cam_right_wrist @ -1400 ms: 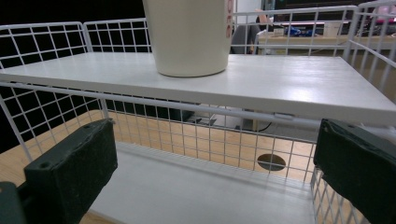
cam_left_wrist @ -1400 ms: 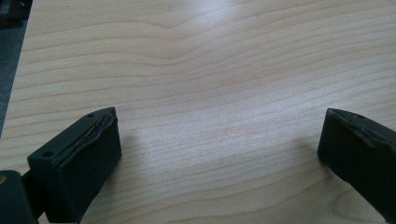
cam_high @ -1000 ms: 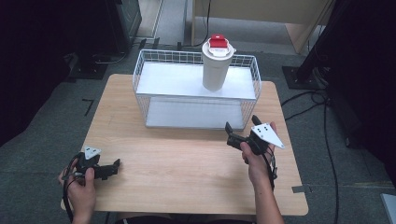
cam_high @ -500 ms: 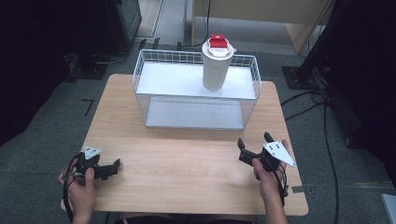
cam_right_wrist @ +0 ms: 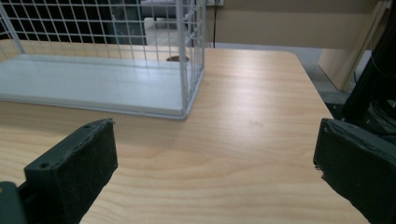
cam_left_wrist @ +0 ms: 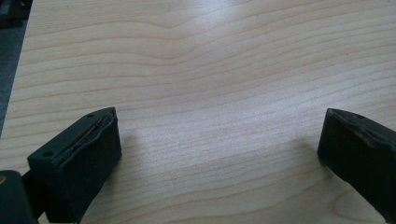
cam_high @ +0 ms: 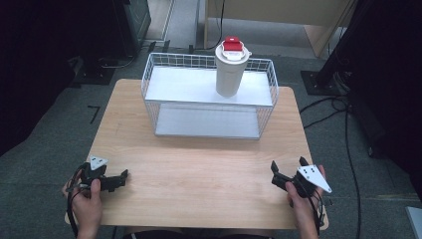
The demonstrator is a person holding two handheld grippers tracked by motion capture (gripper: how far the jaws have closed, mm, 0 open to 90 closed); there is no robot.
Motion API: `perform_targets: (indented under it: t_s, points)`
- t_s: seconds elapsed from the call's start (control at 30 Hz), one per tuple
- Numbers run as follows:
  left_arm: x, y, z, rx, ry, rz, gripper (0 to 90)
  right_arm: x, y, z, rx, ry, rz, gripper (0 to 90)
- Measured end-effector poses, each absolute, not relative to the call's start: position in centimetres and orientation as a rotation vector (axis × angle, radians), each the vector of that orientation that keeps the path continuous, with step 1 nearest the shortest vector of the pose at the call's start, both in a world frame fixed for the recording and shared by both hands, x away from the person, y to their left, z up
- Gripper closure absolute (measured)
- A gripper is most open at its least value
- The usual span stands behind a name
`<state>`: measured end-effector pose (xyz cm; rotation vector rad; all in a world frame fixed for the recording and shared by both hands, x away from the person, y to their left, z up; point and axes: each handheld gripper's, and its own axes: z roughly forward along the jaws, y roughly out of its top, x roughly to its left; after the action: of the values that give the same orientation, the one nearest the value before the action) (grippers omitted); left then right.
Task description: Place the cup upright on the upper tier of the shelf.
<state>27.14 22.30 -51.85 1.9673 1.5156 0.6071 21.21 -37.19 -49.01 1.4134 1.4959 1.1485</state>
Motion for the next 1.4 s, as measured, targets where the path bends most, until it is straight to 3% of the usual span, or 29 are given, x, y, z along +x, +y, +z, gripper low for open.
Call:
perform_targets:
  t_s: [0.73,1.0,1.4]
  points:
    - [27.1,22.3,-51.9,1.967,1.516,0.607,0.0,16.5,-43.5,-52.0,1.568,1.528,0.929,0.0]
    - [27.1,22.3,-51.9,1.967,1.516,0.607,0.0,16.9,-44.4,-53.1,1.649,1.737,0.756,0.0]
    - [27.1,22.3,-51.9,1.967,1.516,0.607,0.0,17.2,-44.5,-53.1,1.691,1.788,0.825,0.0]
